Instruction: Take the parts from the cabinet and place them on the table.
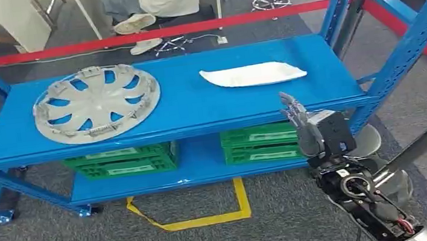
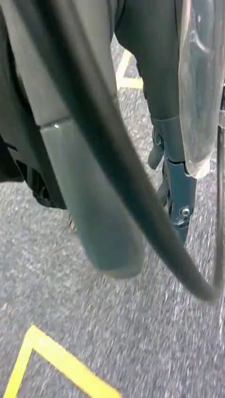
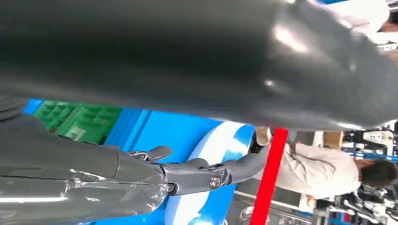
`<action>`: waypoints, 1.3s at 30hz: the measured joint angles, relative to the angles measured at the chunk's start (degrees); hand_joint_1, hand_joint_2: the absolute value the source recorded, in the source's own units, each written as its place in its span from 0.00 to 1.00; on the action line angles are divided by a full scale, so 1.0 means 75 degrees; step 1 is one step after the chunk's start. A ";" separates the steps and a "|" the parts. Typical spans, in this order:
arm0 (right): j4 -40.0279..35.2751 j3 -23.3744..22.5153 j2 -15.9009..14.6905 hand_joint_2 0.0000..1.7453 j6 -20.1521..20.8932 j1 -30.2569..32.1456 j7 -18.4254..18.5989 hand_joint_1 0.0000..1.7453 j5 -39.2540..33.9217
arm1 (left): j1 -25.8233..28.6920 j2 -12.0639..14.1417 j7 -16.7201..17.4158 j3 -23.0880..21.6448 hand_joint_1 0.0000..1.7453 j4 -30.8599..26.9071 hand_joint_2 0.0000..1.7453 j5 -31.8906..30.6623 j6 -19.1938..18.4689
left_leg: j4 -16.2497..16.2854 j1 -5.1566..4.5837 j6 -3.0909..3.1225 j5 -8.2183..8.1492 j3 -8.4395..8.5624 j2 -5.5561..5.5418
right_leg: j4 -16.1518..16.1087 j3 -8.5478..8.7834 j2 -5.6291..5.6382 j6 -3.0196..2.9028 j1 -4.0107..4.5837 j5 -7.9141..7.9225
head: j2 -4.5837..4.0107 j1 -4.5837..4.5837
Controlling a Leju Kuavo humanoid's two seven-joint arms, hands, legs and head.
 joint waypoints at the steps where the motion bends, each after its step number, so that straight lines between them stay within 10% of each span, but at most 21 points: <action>1: 0.0000 -0.0003 0.0000 0.00 -0.0009 0.0012 -0.0006 0.00 0.0003 | 0.0004 0.0003 0.0000 0.0000 0.00 0.0000 0.00 0.0000 0.0000 | -0.0013 0.0010 -0.0019 0.0009 -0.0015 0.0004 | 0.0048 0.0016 -0.0004 -0.0008 0.0007 0.0001 | 0.0000 -0.0005; 2: 0.0000 -0.0020 -0.0021 0.00 -0.0029 0.0059 0.0003 0.00 0.0012 | 0.0005 0.0006 -0.0003 -0.0003 0.00 0.0000 0.00 -0.0012 -0.0006 | -0.0058 0.0025 -0.0122 0.0009 0.0004 0.0015 | 0.0013 0.0010 0.0021 -0.0089 0.0037 0.0001 | 0.0000 -0.0069; 3: -0.0017 -0.0038 -0.0020 0.00 -0.0023 0.0053 0.0000 0.00 0.0020 | 0.0000 0.0029 0.0000 -0.0003 0.00 0.0000 0.00 -0.0023 -0.0012 | 0.0848 0.0065 -0.0238 -0.0463 -0.0380 0.0063 | -0.0125 0.0153 0.0002 -0.0216 -0.0031 0.0006 | 0.0000 -0.0213; 4: -0.0017 -0.0050 -0.0020 0.00 -0.0020 0.0146 0.0020 0.00 0.0023 | 0.0017 0.0032 0.0003 -0.0003 0.00 0.0000 0.00 -0.0020 -0.0012 | 0.2545 0.0100 -0.0321 -0.0887 -0.1502 0.0067 | -0.0124 0.0199 -0.0012 -0.0255 -0.0019 -0.0067 | 0.0000 -0.0326; 8: -0.0017 -0.0073 -0.0020 0.00 -0.0032 0.0195 0.0035 0.00 0.0053 | 0.0030 0.0061 0.0012 -0.0003 0.00 0.0000 0.00 -0.0023 -0.0009 | 0.0270 0.0111 -0.0257 0.0519 -0.0620 0.0115 | -0.0127 0.0385 0.0005 -0.0162 -0.0034 -0.0210 | 0.0000 -0.0475; 15: -0.0032 -0.0178 -0.0026 0.00 -0.0061 0.0200 0.0090 0.00 0.0058 | 0.0022 0.0052 0.0015 -0.0003 0.00 0.0000 0.00 0.0006 -0.0009 | -0.0064 0.0082 0.0081 0.0348 -0.0365 0.0113 | 0.0242 0.0315 0.0011 0.0125 -0.0021 -0.0595 | 0.0000 -0.0372; 16: -0.0032 -0.0192 -0.0029 1.00 -0.0107 0.0202 0.0128 0.00 0.0084 | 0.0021 0.0055 0.0015 -0.0003 0.00 0.0000 0.00 0.0012 0.0003 | -0.0064 0.0077 0.0124 0.0320 -0.0326 0.0115 | 0.0872 0.0002 0.0013 0.0131 -0.0018 -0.0894 | 0.0000 -0.0291; 18: -0.0032 -0.0195 -0.0055 1.00 -0.0213 0.0251 0.0286 0.00 0.0210 | 0.0020 0.0058 0.0017 -0.0003 0.00 0.0000 0.00 0.0026 0.0011 | -0.0062 0.0049 0.0169 0.0251 -0.0265 0.0114 | 0.2228 -0.0753 0.0013 0.0150 -0.0021 -0.1359 | 0.0000 -0.0215; 20: -0.0032 -0.0192 -0.0073 1.00 -0.0355 0.0295 0.0478 0.00 0.0445 | 0.0030 0.0058 0.0035 -0.0003 0.00 0.0000 0.00 0.0032 0.0017 | -0.0060 0.0041 0.0166 0.0170 -0.0164 0.0091 | 0.2390 -0.0990 0.0012 0.0145 -0.0021 -0.1127 | 0.0000 -0.0160; 23: -0.0032 -0.0204 -0.0096 1.00 -0.0425 0.0273 0.0533 0.00 0.0557 | 0.0038 0.0038 0.0035 -0.0003 0.00 0.0000 0.00 0.0038 0.0038 | -0.0059 0.0041 0.0101 0.0002 0.0081 0.0055 | 0.0478 -0.0264 0.0013 0.0051 -0.0017 0.0127 | 0.0000 -0.0043; 30: -0.0053 -0.0210 -0.0134 1.00 -0.0703 0.0251 0.1155 0.00 0.1356 | 0.0018 0.0038 0.0050 -0.0003 0.00 0.0003 0.00 0.0093 0.0058 | 0.0264 0.0046 -0.0204 -0.0253 -0.0002 0.0069 | -0.0128 0.0116 0.0048 -0.0181 -0.0004 0.0041 | 0.0000 -0.0099; 34: -0.0105 -0.0192 -0.0134 1.00 -0.0816 0.0259 0.1859 0.00 0.2654 | 0.0018 0.0038 0.0050 -0.0003 0.00 0.0000 0.00 0.0093 0.0058 | 0.2557 0.0085 -0.0308 -0.0987 -0.1419 0.0071 | -0.0140 0.0193 0.0021 -0.0266 -0.0003 -0.0051 | 0.0000 -0.0291; 36: -0.0154 -0.0192 -0.0134 1.00 -0.0784 0.0285 0.2051 0.00 0.3001 | 0.0034 0.0038 0.0050 -0.0003 0.00 0.0003 0.00 0.0090 0.0055 | 0.2128 0.0111 -0.0312 -0.0423 -0.1429 0.0076 | -0.0139 0.0298 0.0040 -0.0241 -0.0013 -0.0132 | 0.0000 -0.0361; 39: -0.0254 -0.0195 -0.0134 1.00 -0.0690 0.0290 0.2227 0.00 0.3305 | 0.0032 0.0061 0.0050 -0.0003 0.00 0.0003 0.00 0.0079 0.0055 | 0.0161 0.0111 -0.0240 0.0610 -0.0676 0.0111 | -0.0148 0.0475 0.0050 -0.0147 -0.0025 -0.0280 | 0.0000 -0.0478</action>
